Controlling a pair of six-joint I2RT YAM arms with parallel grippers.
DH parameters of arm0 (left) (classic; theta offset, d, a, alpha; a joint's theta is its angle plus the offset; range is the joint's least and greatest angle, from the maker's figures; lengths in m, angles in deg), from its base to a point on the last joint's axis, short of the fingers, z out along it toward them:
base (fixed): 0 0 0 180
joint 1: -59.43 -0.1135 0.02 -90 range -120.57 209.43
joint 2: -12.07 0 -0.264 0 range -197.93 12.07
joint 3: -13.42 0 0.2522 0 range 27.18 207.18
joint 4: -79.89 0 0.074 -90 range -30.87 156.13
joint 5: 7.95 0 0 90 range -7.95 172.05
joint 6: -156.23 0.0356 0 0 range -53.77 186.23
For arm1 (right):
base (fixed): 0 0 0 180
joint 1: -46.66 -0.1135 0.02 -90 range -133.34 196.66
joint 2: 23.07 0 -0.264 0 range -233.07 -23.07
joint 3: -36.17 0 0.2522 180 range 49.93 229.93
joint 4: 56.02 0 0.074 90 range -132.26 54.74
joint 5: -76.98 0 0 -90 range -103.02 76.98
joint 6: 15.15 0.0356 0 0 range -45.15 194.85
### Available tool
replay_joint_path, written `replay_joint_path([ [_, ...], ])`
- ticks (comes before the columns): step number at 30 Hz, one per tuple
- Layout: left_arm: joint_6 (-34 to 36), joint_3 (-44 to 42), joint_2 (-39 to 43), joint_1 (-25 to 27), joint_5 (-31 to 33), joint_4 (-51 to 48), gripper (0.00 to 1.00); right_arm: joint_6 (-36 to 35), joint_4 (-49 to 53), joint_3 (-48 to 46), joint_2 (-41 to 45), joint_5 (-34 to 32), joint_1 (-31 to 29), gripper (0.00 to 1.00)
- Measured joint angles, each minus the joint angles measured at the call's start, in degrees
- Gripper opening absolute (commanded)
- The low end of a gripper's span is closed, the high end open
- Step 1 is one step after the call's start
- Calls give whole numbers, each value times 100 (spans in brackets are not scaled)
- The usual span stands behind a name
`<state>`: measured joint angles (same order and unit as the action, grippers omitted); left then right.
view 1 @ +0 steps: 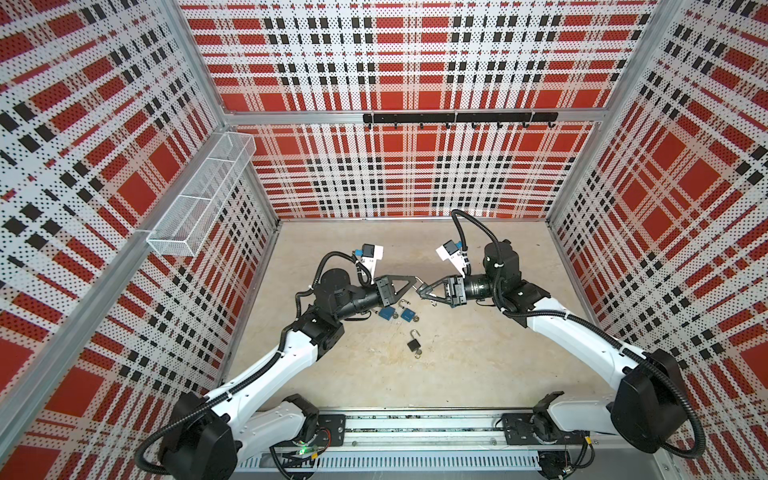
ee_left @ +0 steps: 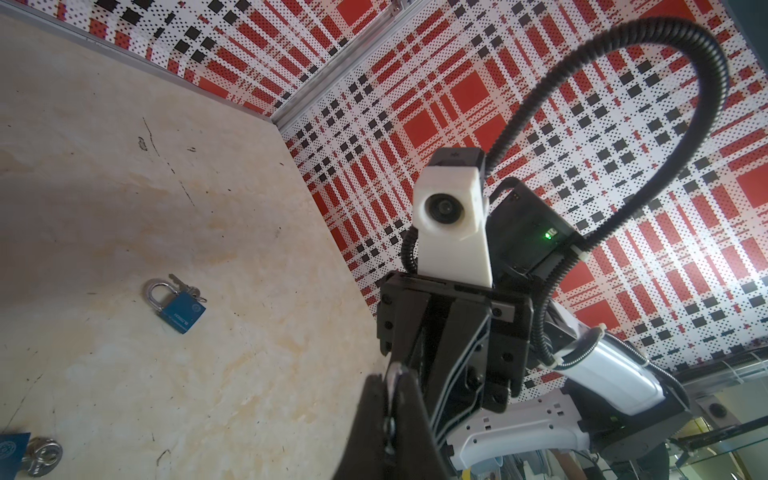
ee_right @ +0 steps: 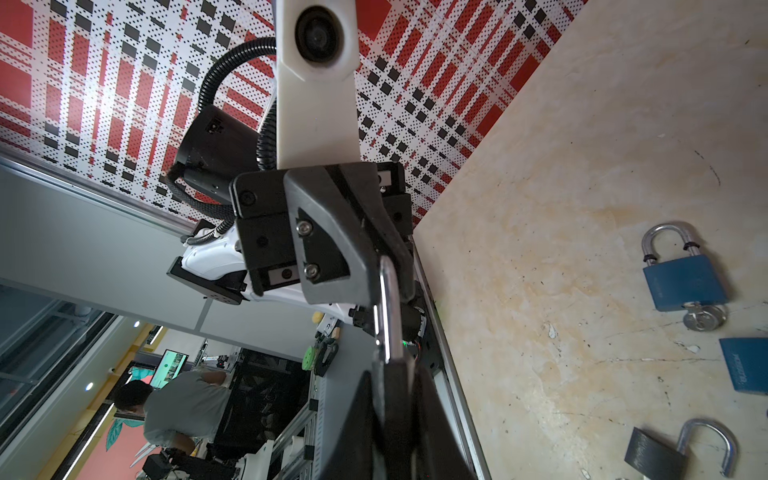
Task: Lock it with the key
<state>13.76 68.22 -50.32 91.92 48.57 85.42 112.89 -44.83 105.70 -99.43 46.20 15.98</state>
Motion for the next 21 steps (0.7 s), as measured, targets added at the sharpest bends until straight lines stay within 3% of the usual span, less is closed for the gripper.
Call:
replay_joint_path([
  [11,-28,-26,9,39,111,20,0,-116,72,17,-2,-76,-7,0],
  [21,50,-57,11,-52,74,286,0,704,-605,9,-85,153,13,0],
])
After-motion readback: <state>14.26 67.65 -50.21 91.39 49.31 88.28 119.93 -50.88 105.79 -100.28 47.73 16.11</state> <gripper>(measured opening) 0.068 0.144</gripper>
